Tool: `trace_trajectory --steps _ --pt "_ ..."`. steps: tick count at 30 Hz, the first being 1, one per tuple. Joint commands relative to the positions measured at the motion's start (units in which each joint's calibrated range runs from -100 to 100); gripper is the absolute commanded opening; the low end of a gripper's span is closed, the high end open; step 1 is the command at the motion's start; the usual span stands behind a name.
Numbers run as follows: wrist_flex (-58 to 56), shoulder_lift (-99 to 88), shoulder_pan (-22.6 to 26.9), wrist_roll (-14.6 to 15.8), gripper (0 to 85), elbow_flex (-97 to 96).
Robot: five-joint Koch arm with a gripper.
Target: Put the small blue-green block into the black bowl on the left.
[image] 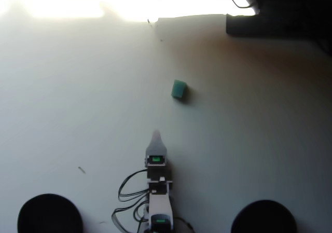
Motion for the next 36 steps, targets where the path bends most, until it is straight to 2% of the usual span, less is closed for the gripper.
trace_trajectory --steps 1,7,9,12,17,21,26,30,36 --pt "0.02 0.03 0.05 -0.88 47.6 0.10" --pt "-1.60 -3.83 -1.90 -6.20 47.0 1.86" --pt "-8.49 -8.01 -2.05 -9.43 49.9 5.46" --pt "-22.92 -17.54 -3.22 -17.05 50.6 11.75" --pt "-40.35 -20.97 -3.96 -22.52 50.2 25.33" --pt "-40.59 -13.47 -4.49 -27.35 50.2 32.91" --pt "-42.21 7.20 -5.47 -33.31 49.1 49.45" --pt "-42.54 19.09 -6.06 -37.02 49.0 58.23" --pt "-42.46 26.59 -6.94 -42.10 48.8 63.22"
